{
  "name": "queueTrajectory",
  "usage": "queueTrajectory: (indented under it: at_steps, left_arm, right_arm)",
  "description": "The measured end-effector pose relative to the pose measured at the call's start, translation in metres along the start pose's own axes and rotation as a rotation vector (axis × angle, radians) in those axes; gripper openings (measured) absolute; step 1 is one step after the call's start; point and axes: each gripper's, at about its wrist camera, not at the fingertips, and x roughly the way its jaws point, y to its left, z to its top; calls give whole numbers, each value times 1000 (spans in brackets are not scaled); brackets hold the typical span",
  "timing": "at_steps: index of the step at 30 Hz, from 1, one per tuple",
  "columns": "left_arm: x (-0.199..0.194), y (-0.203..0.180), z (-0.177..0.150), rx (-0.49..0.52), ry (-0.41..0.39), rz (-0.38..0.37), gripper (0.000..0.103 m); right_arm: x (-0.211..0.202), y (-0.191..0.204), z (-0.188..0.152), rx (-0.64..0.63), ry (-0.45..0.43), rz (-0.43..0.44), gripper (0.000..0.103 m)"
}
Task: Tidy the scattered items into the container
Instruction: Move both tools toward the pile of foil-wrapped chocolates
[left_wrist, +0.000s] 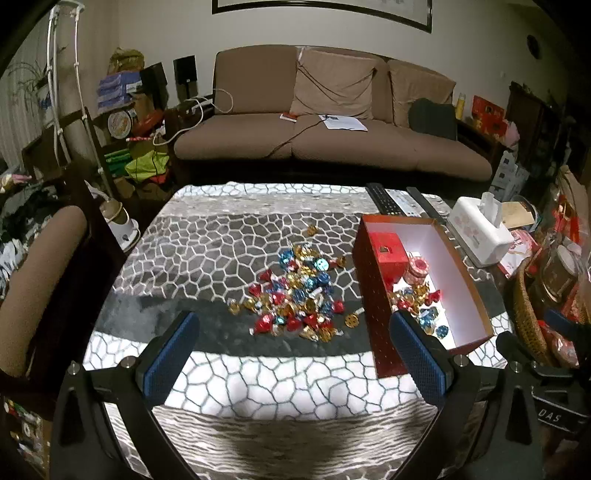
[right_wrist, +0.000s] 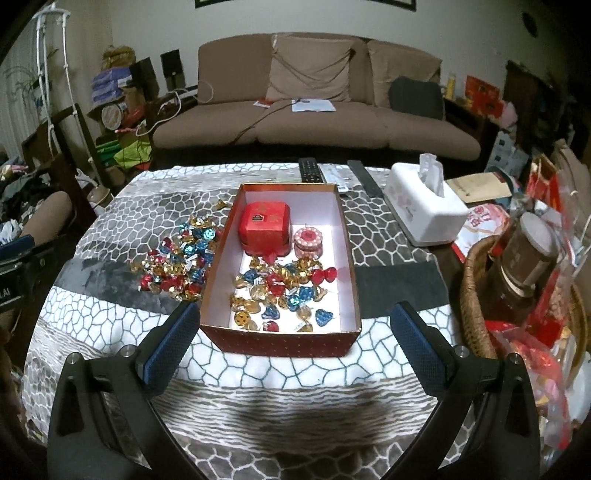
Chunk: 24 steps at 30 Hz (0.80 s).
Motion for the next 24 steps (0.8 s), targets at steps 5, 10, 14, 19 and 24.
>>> queueTrajectory:
  at_steps: [5, 10, 14, 19, 24]
  left_arm:
    - [-1, 11, 13, -6, -13, -1, 103]
    - [9, 22, 11, 3, -3, 5, 103]
    - [25, 33, -1, 19, 14, 2, 103]
    - [47, 50, -23, 53, -3, -8, 103]
    - [75, 65, -39, 78, 17, -10, 103]
  right_arm:
    - [2, 1, 11, 5, 7, 11, 103]
    - [6, 3, 16, -1, 6, 27, 103]
    - [14, 10, 17, 4, 11, 67, 103]
    - [27, 34, 16, -34, -16, 154, 103]
    - [46, 71, 14, -96, -26, 204, 95]
